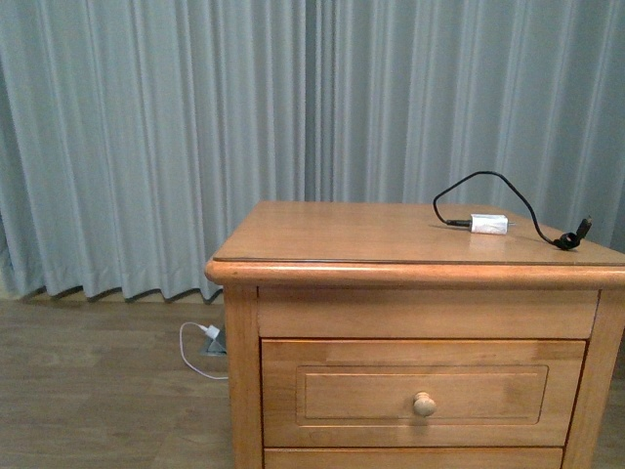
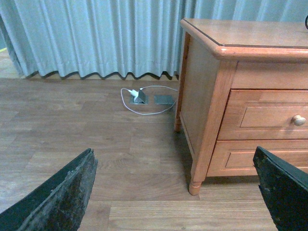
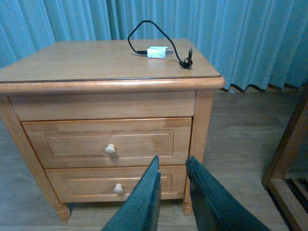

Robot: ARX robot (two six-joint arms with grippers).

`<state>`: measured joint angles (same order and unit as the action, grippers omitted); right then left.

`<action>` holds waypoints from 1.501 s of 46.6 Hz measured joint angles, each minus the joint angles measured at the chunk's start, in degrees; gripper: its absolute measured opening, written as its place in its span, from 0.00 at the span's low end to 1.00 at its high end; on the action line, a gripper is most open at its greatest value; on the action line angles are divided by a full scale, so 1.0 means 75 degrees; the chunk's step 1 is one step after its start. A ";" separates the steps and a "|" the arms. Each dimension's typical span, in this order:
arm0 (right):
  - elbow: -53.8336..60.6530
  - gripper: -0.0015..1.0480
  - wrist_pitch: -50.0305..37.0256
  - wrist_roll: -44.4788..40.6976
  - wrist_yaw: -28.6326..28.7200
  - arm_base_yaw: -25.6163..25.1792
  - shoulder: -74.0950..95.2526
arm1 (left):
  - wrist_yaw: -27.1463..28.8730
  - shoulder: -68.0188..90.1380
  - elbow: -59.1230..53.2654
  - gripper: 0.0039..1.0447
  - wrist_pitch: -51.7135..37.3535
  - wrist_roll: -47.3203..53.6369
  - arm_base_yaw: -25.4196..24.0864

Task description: Place pink marker in drawer with both arms

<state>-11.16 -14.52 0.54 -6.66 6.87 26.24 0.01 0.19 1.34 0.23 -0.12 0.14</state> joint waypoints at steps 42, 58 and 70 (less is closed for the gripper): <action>0.1448 0.01 0.0600 -0.0044 0.0874 -0.0901 -0.2145 | 0.0003 0.0000 0.0000 0.94 0.0000 0.0000 0.0000; 0.1443 0.01 0.1932 -0.0050 0.0874 -0.0901 -0.3468 | 0.0003 -0.0006 0.0000 0.94 0.0000 0.0000 0.0000; 0.1443 0.22 0.1932 -0.0061 0.0874 -0.0901 -0.3468 | 0.0003 -0.0006 0.0000 0.94 0.0000 0.0003 0.0000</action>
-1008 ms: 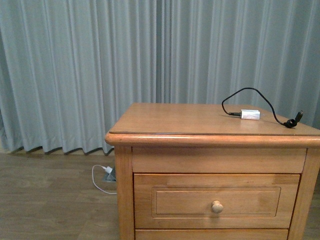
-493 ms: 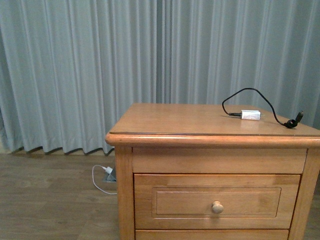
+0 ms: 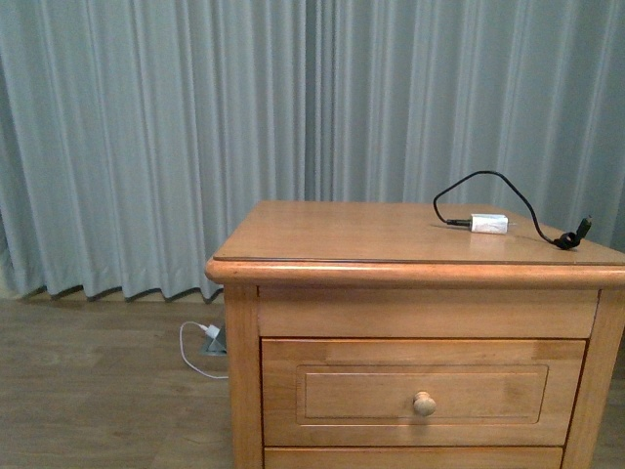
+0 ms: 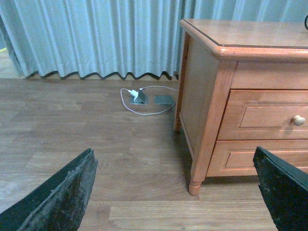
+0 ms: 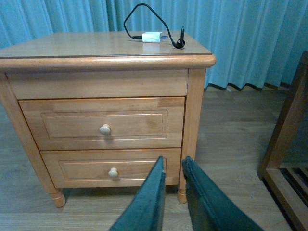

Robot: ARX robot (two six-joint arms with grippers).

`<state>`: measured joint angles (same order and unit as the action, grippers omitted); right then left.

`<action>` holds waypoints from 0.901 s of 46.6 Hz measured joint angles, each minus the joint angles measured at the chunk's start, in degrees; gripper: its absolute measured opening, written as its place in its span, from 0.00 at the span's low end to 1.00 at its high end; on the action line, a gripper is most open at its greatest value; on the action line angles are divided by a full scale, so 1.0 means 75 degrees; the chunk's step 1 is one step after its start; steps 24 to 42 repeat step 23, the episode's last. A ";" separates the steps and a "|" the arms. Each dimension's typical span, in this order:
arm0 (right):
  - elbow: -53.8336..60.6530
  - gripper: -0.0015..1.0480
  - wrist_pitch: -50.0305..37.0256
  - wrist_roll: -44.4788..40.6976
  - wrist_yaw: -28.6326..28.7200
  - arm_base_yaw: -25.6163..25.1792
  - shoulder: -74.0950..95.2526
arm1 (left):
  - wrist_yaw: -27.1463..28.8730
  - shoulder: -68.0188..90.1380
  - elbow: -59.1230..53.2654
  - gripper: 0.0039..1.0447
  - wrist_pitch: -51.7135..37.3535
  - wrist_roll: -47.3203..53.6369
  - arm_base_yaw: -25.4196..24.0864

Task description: Place pink marker in drawer with both arms

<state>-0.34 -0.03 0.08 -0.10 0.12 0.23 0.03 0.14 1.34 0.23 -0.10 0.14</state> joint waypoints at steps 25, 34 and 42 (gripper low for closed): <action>0.0000 0.91 0.0000 0.0006 0.0000 0.0000 0.0000 | 0.0000 0.0000 0.0000 0.94 0.0000 -0.0003 0.0000; 0.0000 0.91 0.0000 0.0006 0.0000 0.0000 0.0000 | 0.0000 0.0000 0.0000 0.94 0.0000 -0.0003 0.0000; 0.0000 0.91 0.0000 0.0006 0.0000 0.0000 0.0000 | 0.0000 0.0000 0.0000 0.94 0.0000 -0.0003 0.0000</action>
